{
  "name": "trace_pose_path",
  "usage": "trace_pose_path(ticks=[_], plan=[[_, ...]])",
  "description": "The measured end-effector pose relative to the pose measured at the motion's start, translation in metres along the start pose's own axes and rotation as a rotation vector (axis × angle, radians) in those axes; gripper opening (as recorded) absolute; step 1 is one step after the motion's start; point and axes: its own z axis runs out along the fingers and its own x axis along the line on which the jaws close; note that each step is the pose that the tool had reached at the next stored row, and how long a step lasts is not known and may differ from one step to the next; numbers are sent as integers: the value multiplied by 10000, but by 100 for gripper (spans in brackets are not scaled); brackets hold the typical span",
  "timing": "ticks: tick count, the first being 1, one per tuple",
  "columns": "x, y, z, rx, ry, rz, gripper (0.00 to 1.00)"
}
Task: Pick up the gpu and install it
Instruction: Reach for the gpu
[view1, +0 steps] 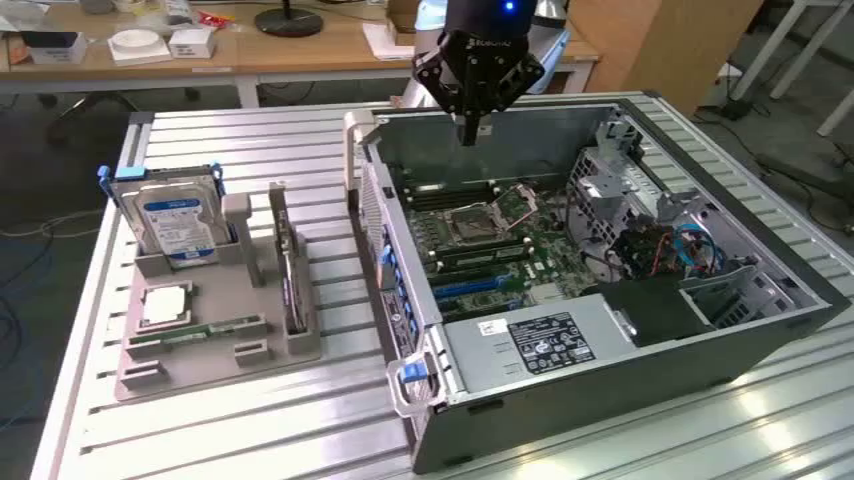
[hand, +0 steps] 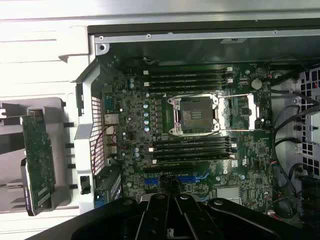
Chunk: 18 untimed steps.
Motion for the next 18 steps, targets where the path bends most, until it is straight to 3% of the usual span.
trace_pose_path(ticks=[11, 18], plan=[[3, 0, 0, -1, -1, 1, 10], [160, -12, -4, 0, 0, -1, 10]])
